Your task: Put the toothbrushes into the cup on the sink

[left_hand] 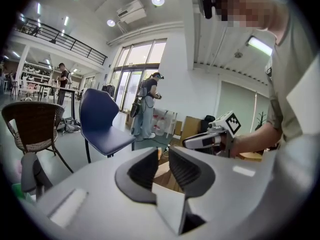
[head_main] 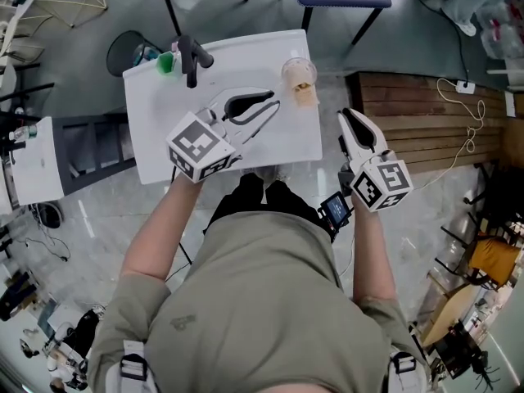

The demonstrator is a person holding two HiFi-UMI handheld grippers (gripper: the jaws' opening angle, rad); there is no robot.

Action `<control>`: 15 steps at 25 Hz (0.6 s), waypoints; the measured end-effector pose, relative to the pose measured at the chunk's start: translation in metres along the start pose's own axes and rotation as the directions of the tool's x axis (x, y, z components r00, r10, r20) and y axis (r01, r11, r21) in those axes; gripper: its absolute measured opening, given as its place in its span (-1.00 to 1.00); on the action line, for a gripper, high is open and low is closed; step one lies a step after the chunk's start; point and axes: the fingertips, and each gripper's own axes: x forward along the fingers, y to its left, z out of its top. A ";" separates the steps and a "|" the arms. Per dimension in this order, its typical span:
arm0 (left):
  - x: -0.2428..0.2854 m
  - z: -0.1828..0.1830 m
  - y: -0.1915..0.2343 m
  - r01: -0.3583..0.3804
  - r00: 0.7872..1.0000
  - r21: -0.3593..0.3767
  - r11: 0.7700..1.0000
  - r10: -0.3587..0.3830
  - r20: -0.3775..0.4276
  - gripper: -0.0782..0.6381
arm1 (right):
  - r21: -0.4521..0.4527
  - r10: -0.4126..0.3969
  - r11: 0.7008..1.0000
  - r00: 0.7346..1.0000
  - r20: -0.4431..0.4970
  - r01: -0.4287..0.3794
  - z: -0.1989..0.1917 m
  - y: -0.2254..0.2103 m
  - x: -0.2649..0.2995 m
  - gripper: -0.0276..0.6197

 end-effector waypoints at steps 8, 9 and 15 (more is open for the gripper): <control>-0.016 -0.014 -0.003 -0.020 1.000 -0.041 0.999 0.020 -0.004 -0.67 | -0.022 0.051 0.998 0.999 0.009 -0.050 0.012 0.017 0.010 -0.70; -0.017 -0.017 -0.003 -0.026 1.000 -0.044 0.999 0.025 -0.009 -0.68 | -0.025 0.054 0.998 0.998 0.009 -0.054 0.013 0.018 0.011 -0.70; -0.026 -0.034 -0.002 -0.049 0.998 -0.068 0.996 0.047 -0.034 -0.71 | -0.052 0.081 0.995 0.997 0.006 -0.080 0.018 0.026 0.015 -0.70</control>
